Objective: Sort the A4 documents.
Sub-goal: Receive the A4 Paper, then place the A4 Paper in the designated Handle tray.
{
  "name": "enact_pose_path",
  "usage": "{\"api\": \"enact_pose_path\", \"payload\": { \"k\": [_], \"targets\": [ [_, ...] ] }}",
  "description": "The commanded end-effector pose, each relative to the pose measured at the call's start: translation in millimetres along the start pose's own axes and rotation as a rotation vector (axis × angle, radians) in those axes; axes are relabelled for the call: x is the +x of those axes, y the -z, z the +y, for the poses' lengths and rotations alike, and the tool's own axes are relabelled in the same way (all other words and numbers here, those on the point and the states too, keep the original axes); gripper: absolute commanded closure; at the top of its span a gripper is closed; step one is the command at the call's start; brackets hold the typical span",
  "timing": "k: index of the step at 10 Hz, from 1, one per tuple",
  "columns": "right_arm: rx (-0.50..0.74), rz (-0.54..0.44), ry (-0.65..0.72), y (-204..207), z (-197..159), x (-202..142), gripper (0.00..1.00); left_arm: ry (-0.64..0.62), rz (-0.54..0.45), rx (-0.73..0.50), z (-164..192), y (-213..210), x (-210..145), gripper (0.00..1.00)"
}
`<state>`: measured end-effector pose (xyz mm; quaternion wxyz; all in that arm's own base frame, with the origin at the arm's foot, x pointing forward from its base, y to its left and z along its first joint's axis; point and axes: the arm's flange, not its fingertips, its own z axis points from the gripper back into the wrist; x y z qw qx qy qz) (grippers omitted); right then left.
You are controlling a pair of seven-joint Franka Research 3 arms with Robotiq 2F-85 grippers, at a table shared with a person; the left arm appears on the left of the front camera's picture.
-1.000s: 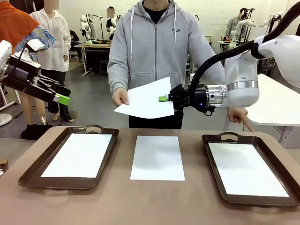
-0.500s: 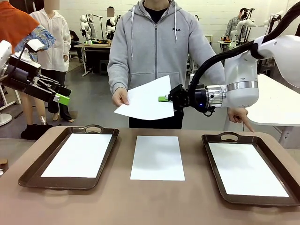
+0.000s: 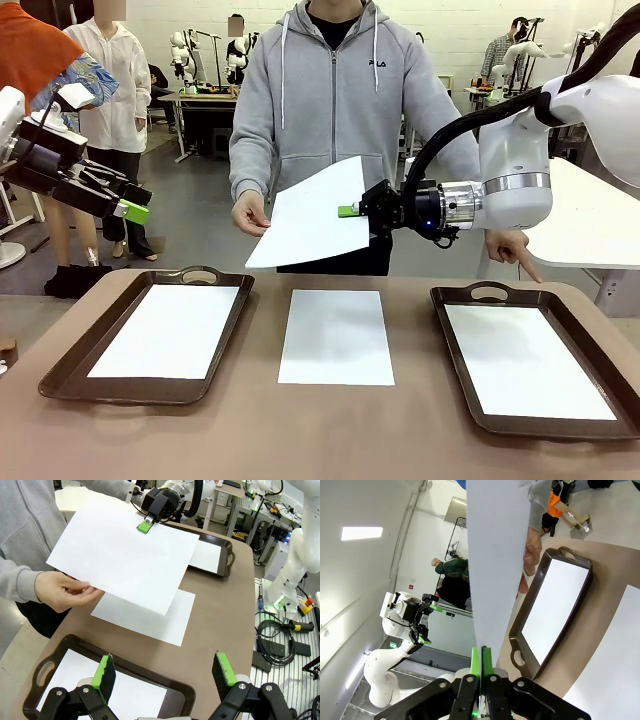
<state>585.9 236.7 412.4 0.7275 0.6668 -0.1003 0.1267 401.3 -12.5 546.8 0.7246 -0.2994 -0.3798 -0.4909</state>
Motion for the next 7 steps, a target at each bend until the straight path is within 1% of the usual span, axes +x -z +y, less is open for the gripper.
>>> {"api": "enact_pose_path", "payload": {
  "k": [1,7],
  "targets": [
    [-0.002,-0.002,0.0,-0.2,0.0,0.2,1.0,0.006,-0.005,-0.005,-0.3,-0.5,-0.5,0.0],
    [-0.002,-0.002,0.0,-0.2,0.0,0.2,1.0,0.006,-0.005,-0.005,-0.3,-0.5,-0.5,0.0]
  ]
}}
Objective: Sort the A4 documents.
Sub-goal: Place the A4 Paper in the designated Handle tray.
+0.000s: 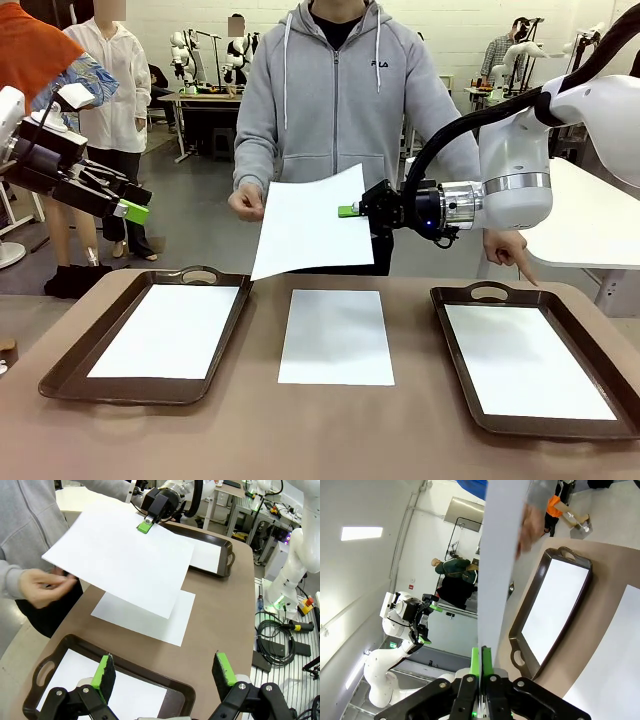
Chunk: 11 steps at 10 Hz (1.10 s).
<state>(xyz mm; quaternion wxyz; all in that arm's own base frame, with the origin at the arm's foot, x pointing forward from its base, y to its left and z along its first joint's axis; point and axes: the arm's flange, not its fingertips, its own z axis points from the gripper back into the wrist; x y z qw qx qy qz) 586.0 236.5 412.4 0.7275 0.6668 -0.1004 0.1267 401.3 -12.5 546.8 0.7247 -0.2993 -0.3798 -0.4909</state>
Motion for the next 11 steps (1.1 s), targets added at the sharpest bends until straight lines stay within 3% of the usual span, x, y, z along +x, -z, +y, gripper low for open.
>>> {"api": "enact_pose_path", "payload": {
  "k": [1,4,6,8,11],
  "targets": [
    [-0.002,-0.002,0.0,0,0,0,1.0,0.006,-0.005,-0.005,0,0,-1,0.0],
    [0.0,0.0,0.0,0,0,0,0.99,0.006,-0.005,-0.005,0,0,-1,0.0],
    [-0.04,0.004,0.01,-18,24,-10,0.99,0.006,-0.005,-0.005,0,0,-1,0.0],
    [-0.086,0.063,0.012,-41,49,-20,0.99,0.006,-0.005,-0.005,0,0,-1,0.0],
    [-0.128,0.229,0.077,-102,85,-37,0.99,0.006,-0.005,-0.005,0,0,-1,0.0]
  ]
}}
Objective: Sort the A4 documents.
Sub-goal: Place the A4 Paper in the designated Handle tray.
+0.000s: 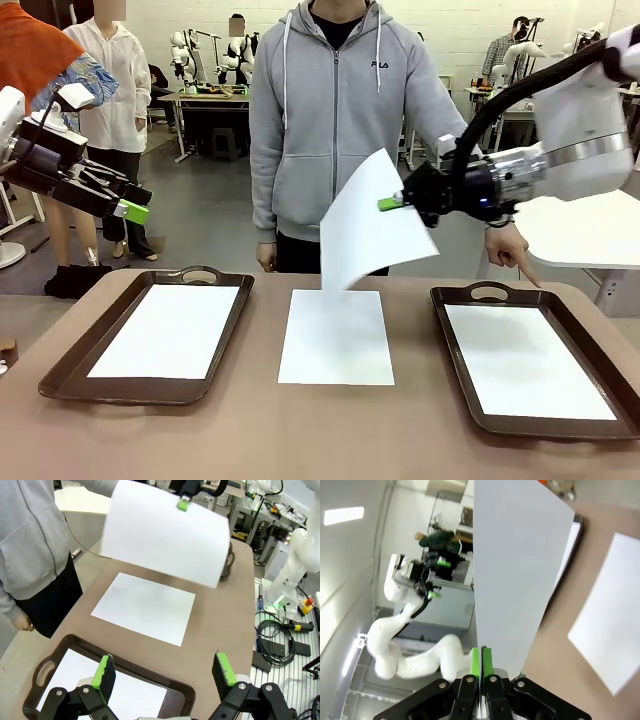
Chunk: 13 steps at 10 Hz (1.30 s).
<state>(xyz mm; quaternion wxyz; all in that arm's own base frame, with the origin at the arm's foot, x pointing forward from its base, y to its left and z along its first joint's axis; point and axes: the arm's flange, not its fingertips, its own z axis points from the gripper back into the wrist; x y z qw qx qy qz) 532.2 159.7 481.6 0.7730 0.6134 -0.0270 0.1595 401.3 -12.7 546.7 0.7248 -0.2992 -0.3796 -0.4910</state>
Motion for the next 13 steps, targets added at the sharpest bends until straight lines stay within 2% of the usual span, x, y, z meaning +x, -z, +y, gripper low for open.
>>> {"api": "enact_pose_path", "payload": {
  "k": [1,3,5,6,8,13],
  "targets": [
    [-0.024,0.068,0.029,-37,12,-14,0.99,0.006,-0.006,-0.005,0,-1,-1,0.0],
    [-0.105,-0.004,0.02,-84,27,-38,0.99,0.006,-0.006,-0.005,0,-1,-1,0.0],
    [-0.171,-0.059,0.029,-114,25,-64,0.99,0.006,-0.006,-0.005,0,-1,-1,0.0],
    [-0.232,-0.084,0.024,-125,17,-78,0.99,0.006,-0.006,-0.005,0,-1,-1,0.0],
    [-0.244,-0.091,-0.029,-134,-3,-94,0.99,0.006,-0.006,-0.005,0,-1,-1,0.0],
    [-0.262,-0.032,0.112,-140,-76,-97,0.99,0.006,-0.006,-0.005,0,-1,-1,0.0]
  ]
}}
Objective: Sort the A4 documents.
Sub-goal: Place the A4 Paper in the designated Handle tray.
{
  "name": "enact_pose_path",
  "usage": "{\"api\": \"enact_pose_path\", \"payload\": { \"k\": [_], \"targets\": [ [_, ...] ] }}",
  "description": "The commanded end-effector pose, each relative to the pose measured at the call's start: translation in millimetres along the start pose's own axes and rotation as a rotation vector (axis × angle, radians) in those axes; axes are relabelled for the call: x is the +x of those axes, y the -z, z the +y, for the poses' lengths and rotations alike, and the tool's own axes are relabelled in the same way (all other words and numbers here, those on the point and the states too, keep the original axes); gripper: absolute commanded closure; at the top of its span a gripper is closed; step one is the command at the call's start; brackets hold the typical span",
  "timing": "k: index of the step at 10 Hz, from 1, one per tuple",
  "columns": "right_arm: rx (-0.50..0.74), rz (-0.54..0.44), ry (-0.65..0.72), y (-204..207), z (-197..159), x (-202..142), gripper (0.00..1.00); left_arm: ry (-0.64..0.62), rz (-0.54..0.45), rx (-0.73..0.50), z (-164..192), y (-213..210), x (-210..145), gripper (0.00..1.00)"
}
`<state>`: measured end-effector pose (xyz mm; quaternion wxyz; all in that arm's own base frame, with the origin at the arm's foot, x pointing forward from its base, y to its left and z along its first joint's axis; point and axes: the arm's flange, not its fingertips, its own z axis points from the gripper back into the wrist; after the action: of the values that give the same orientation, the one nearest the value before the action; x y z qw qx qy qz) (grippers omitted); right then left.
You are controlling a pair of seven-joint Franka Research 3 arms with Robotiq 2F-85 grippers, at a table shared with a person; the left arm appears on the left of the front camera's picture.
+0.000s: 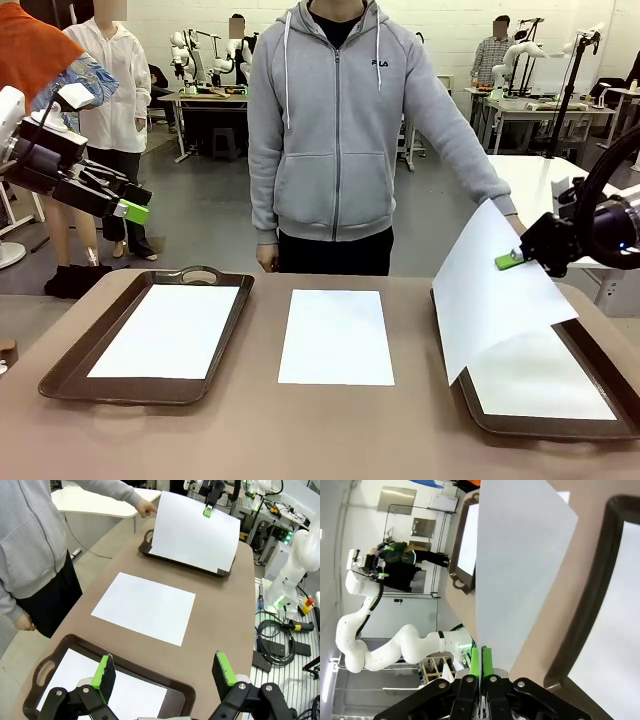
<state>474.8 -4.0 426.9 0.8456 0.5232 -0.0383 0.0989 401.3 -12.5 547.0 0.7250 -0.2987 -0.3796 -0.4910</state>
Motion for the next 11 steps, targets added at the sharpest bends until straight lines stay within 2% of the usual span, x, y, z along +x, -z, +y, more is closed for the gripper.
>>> {"api": "enact_pose_path", "payload": {
  "k": [1,2,3,6,11],
  "targets": [
    [-0.052,0.045,0.035,1,-21,8,0.99,0.006,-0.006,-0.006,0,0,-1,0.0],
    [-0.073,0.05,0.034,4,-31,10,0.99,0.006,-0.006,-0.006,0,0,-1,0.0],
    [-0.187,0.034,0.042,6,-45,12,0.99,0.006,-0.006,-0.006,0,0,-1,0.0],
    [-0.337,0.036,0.029,15,-74,12,0.99,0.006,-0.006,-0.006,0,0,-1,0.0],
    [-0.524,0.044,0.035,2,-98,13,0.99,0.006,-0.006,-0.006,0,0,-1,0.0]
  ]
}}
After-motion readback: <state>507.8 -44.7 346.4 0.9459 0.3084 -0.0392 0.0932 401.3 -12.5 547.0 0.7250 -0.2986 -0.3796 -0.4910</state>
